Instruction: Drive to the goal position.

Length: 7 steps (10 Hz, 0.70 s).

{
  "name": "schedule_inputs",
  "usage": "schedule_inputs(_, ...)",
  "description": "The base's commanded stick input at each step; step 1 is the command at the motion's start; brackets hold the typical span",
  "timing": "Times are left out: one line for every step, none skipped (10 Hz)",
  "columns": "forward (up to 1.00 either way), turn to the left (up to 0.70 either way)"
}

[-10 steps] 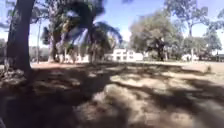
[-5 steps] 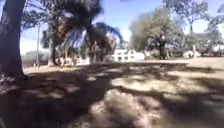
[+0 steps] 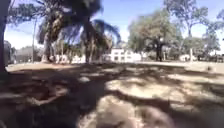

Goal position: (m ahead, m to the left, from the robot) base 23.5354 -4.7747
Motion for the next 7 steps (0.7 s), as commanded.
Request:
schedule_inputs(0.7,-0.19)
schedule_inputs(0.7,-0.35)
schedule_inputs(0.7,-0.31)
schedule_inputs(0.7,-0.18)
schedule_inputs(0.7,-0.05)
schedule_inputs(0.7,0.0)
schedule_inputs(0.7,0.0)
